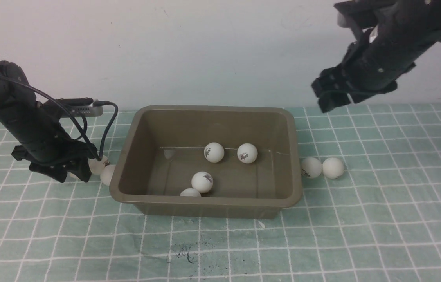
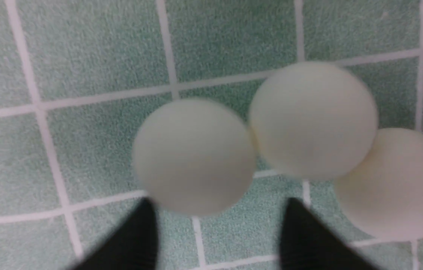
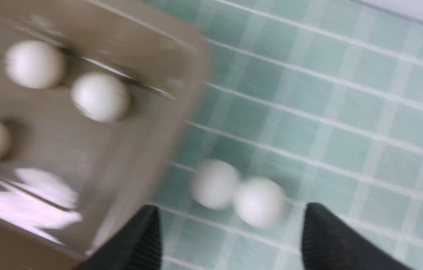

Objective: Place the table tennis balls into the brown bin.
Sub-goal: 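Release the ping pong ball into the bin and lift the gripper away, then reach for and grasp a ping pong ball on the table, then release the ping pong ball into the bin and lift the gripper away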

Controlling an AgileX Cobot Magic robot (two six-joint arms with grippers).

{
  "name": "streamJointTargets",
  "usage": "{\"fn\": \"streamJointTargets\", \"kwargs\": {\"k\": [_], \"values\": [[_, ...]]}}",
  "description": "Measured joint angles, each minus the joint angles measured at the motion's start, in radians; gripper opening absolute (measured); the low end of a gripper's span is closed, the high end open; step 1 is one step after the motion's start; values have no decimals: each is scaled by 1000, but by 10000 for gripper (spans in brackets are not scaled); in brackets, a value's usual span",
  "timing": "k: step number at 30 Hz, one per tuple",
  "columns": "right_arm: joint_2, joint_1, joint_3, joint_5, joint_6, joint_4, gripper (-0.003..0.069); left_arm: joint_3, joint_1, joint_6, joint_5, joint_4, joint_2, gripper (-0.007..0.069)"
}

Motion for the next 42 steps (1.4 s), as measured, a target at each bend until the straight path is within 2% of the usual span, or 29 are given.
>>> {"fn": "streamJointTargets", "kwargs": {"k": [1, 4, 7, 11, 16, 21, 25, 29, 32, 37, 42], "values": [[9, -14, 0, 12, 0, 9, 393, 0, 0, 1, 1, 2, -13, 145], [70, -53, 0, 26, -1, 40, 351, -11, 0, 3, 16, 5, -77, 22], [132, -56, 0, 21, -3, 53, 356, -36, 0, 3, 48, -1, -161, -1], [214, -57, 0, -5, -3, 63, 398, -44, -19, 5, 98, -40, -257, -5], [308, -57, 0, -24, -3, 65, 475, -46, -114, 5, 150, -85, -310, -5], [348, -58, 0, -27, 2, 64, 484, -46, -182, 12, 163, -76, -288, -4], [368, -69, 0, -43, 1, 63, 361, -46, -196, 10, 159, -42, -286, 34], [367, -78, 0, -51, -3, 63, 360, -46, -191, 3, 158, 12, -286, 95], [345, -91, -12, 3, -4, 70, 360, -46, -171, -34, 153, 78, -286, 127], [212, -85, -30, 52, -33, 185, 360, -46, -123, -95, 112, 125, -281, 148], [118, 20, -40, 5, -154, 330, 360, -46, -70, -111, -27, 122, -214, 274]]}}
